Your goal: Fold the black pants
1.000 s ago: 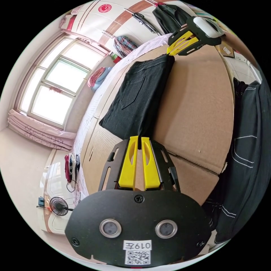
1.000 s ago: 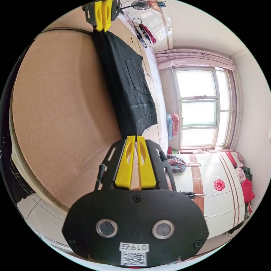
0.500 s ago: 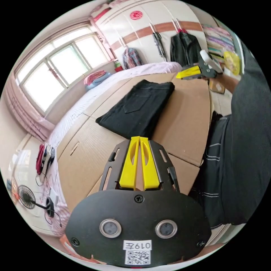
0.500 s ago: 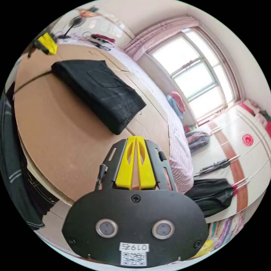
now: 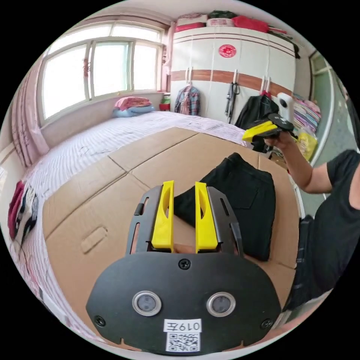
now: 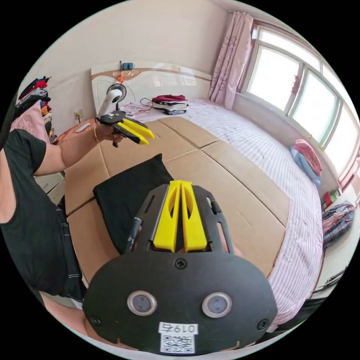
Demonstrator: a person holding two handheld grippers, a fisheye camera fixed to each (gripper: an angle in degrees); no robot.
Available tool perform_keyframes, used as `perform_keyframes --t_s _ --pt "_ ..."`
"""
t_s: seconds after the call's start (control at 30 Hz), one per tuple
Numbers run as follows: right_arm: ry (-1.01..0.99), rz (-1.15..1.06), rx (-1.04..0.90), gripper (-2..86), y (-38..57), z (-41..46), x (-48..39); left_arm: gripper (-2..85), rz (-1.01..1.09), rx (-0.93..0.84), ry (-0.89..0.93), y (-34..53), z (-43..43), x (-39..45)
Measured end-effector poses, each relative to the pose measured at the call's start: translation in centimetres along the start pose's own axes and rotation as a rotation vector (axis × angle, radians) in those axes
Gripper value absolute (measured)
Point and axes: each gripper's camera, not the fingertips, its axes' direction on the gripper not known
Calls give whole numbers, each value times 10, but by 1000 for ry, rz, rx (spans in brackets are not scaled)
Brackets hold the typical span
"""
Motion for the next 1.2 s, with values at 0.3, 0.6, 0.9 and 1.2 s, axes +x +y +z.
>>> perform_keyframes --t_s 0.3,0.6,0.9,1.2 --pt "-541 112 -92 49 1 128 173 86 355 -269 408 -81 99 -97" --pt "-704 257 -14 65 78 186 277 60 470 -593 709 -148 238 -152" --pt "-752 206 -173 116 91 246 297 47 501 -787 799 -186 328 -173" --pt "-734 201 -188 90 96 266 325 19 409 -1030 900 -210 408 -190"
